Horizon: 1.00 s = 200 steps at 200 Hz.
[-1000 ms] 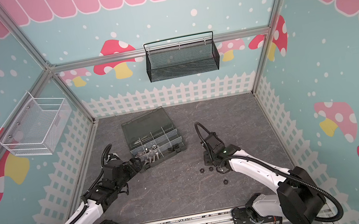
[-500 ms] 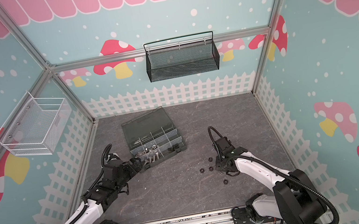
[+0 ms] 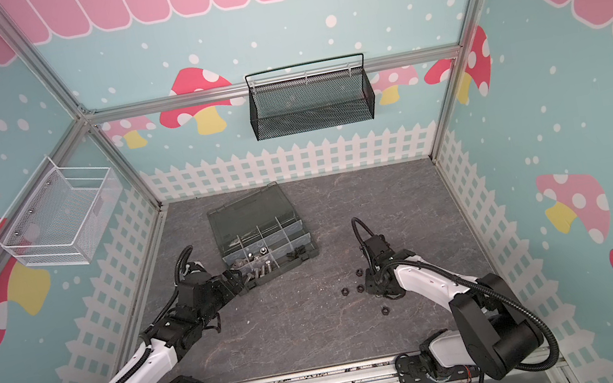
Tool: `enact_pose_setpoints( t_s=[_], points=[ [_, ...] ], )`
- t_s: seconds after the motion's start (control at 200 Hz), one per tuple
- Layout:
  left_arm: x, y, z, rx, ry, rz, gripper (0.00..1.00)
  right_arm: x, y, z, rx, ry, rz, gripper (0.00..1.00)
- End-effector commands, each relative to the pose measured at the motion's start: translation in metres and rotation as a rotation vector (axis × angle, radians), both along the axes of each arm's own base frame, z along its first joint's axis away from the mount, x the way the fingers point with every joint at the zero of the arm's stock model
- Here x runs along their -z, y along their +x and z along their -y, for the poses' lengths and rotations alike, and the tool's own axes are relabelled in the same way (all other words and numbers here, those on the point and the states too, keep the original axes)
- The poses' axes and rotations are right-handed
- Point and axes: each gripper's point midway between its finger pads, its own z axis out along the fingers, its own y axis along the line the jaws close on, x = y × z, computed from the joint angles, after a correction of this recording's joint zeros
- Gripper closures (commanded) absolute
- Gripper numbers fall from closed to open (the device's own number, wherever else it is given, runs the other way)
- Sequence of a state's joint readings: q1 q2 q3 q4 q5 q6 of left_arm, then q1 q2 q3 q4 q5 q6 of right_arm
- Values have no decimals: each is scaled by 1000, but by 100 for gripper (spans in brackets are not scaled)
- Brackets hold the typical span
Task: Sort the screws and nuts into containers
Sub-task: 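Grasp a silver hex nut with the right gripper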
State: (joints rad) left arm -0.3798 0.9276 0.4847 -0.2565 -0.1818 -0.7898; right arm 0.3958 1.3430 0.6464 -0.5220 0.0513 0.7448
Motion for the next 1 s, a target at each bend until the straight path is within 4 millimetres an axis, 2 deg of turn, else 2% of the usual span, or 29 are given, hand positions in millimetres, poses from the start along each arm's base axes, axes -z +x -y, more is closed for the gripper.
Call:
enact_pose_setpoints(
  t_s=[0.0,0.335,0.735,0.995],
  points=[
    [-5,5,1,-18,-28,12,0,6,0,5,2,-16,-13,57],
    [-4,4,0,-19,-28,8,0,19,1,7,-3,-19,-39,63],
    [-8,6,-1,-28,-26,15,0,21,-4,7,-16,-29,-75,73],
    [-9,8,-1,-31,-23,15,0,20,-14,11,-12,-53,-107,69]
  ],
)
